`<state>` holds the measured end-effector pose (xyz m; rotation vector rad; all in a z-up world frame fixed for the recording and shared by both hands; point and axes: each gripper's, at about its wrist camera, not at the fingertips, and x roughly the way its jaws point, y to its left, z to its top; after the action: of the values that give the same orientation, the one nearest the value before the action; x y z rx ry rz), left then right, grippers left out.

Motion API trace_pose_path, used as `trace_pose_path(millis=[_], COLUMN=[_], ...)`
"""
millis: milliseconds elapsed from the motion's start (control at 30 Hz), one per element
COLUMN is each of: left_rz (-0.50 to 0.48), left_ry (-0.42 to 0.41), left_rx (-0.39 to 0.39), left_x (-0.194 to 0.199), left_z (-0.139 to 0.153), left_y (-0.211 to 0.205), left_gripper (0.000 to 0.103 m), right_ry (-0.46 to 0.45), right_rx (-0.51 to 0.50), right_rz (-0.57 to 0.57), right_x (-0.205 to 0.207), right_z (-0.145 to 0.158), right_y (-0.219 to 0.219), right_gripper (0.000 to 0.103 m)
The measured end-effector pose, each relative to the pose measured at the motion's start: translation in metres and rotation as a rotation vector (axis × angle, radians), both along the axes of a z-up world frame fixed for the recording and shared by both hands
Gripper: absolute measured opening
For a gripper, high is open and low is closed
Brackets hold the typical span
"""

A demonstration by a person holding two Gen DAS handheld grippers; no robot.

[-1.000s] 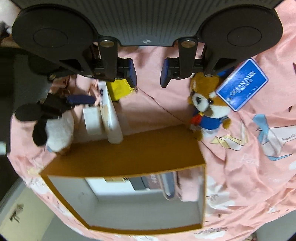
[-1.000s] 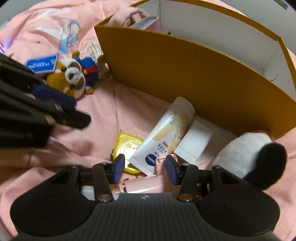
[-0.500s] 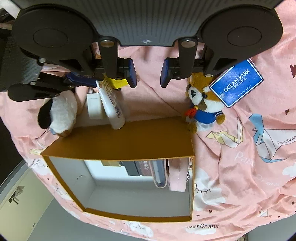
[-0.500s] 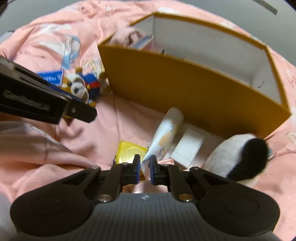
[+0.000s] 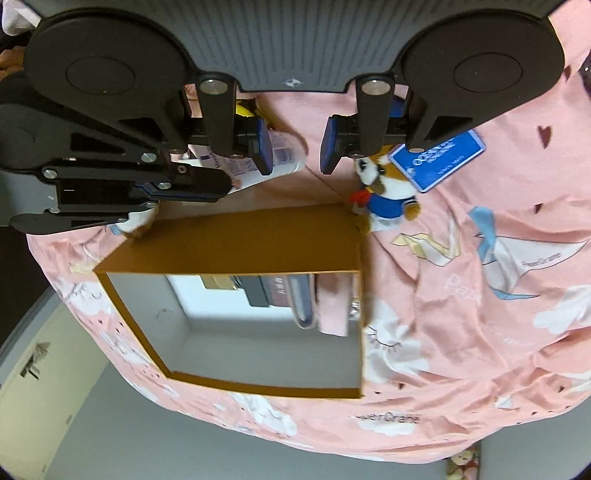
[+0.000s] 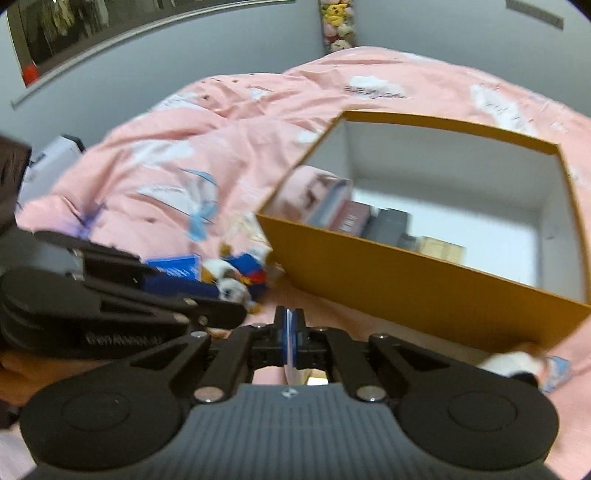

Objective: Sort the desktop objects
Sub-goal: 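Move both tools toward the white tube and pink item in front of the box, then grasp the white card tag with the left tool while the right tool reaches the yellow tape measure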

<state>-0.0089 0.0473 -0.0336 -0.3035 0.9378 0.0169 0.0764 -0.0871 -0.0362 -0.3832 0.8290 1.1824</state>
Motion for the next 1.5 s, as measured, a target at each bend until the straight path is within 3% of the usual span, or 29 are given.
trace_pose_path(millis=[300,467,667,1067,1500], left_rz=[0.081,0.134,0.153,0.107,0.017], left_ry=[0.03,0.054,0.05,0.033,0.029], left_rx=[-0.027,-0.042,-0.056,-0.212,-0.229], left_x=[-0.001,-0.003,-0.004,-0.01,0.001], left_z=[-0.005,-0.009,-0.008,-0.008,-0.004], left_y=[0.016,0.025,0.028,0.03,0.003], left_gripper=[0.031,0.031,0.031,0.031,0.035], right_ry=[0.136,0.278,0.324,0.185,0.132], right_rx=[0.017,0.05,0.003,-0.05,-0.076], right_rz=[-0.003,-0.003,0.001,0.078,0.106], right_x=[0.006,0.013,0.012,-0.01,-0.016], right_z=[-0.019,-0.027,-0.039,-0.046,-0.048], right_y=[0.02,0.018,0.02,0.014,0.011], right_gripper=[0.005,0.013,0.027,0.04,0.041])
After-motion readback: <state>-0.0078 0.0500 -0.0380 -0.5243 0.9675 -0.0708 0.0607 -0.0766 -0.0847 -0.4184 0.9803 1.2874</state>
